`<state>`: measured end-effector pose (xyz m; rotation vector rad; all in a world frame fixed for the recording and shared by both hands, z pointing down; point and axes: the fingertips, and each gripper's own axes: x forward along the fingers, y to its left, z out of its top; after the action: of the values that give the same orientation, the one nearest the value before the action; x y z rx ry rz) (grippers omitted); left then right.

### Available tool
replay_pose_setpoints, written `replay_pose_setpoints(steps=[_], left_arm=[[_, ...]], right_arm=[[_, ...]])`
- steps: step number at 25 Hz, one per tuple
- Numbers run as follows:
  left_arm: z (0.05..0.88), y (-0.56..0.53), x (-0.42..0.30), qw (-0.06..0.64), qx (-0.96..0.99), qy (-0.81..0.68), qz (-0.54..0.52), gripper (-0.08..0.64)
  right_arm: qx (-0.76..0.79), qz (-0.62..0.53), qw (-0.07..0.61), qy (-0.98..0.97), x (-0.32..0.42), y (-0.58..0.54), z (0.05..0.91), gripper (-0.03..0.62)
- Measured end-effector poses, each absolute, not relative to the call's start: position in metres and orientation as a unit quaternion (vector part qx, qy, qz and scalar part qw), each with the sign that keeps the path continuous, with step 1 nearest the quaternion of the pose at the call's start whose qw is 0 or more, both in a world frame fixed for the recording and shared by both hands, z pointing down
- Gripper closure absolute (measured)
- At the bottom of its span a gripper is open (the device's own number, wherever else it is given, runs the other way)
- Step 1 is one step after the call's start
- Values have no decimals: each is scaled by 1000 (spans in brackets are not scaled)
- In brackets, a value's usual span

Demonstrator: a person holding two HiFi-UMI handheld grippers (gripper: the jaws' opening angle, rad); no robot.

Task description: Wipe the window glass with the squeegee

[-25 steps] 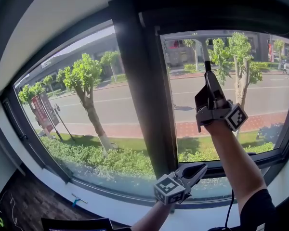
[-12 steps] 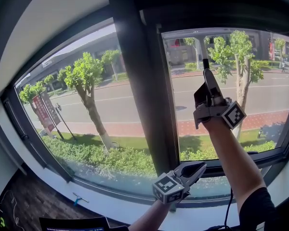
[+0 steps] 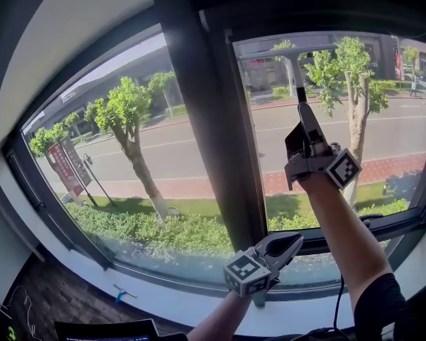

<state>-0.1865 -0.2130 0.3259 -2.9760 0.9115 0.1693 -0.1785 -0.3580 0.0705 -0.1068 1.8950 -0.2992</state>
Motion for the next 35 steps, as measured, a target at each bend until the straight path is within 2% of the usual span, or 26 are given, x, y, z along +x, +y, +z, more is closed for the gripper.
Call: replay_pose_setpoints(steps=[18,35], left_arm=[[344,-213,-192,25,-953,295,66,557],[342,-205,-186,-8,-956,284,70,557]], right_arm=[[-57,-150,567,808,-178,-351,113,436],[-69,-165,563,807,-176,-351,142,436]])
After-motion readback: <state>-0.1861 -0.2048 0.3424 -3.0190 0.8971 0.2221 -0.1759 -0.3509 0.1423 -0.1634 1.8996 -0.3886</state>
